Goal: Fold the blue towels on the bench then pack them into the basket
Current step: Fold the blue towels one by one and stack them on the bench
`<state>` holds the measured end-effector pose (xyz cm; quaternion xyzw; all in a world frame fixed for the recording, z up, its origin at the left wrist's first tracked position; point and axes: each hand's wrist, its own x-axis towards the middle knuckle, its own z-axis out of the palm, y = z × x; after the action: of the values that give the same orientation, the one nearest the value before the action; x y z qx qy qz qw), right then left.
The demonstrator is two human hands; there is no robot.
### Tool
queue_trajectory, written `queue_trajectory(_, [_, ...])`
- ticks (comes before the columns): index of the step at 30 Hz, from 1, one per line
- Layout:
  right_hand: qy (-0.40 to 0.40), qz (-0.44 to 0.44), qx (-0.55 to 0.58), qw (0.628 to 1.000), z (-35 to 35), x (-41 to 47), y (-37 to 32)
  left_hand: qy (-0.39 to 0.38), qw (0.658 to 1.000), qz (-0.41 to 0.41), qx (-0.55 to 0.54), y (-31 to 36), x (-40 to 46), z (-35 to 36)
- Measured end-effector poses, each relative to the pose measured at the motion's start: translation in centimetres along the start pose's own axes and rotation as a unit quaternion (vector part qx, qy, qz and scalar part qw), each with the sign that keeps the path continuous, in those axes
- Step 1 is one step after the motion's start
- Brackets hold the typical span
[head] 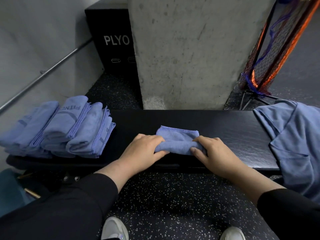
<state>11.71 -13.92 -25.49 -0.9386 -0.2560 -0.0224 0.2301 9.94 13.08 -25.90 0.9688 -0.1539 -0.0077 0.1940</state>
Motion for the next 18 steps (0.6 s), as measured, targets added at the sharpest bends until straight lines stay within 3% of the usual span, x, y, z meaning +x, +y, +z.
queue_trajectory(4, [-0.05,0.02,0.023,0.998,-0.4,0.1,0.3,-0.009,0.99,-0.064,-0.122,-0.4,0.7,-0.8])
queue_trajectory(8, [-0.024,0.109,0.083,0.99,-0.7,1.2,0.4,0.025,0.97,-0.123,-0.206,0.0,2.3,-1.2])
queue_trajectory(11, [0.014,0.146,0.107,0.983,-0.2,2.2,0.6,0.048,0.961,-0.169,-0.212,0.3,3.7,-0.6])
queue_trajectory(13, [0.079,0.118,0.035,0.989,0.4,2.7,0.6,0.063,0.958,-0.191,-0.207,0.6,4.5,-0.3])
queue_trajectory(15, [0.141,0.037,-0.077,0.986,1.2,3.1,0.2,0.071,0.957,-0.21,-0.185,1.0,5.0,0.1])
queue_trajectory(18, [0.135,-0.063,-0.125,0.981,3.2,2.9,-0.6,0.107,0.962,-0.218,-0.124,1.1,5.3,0.5])
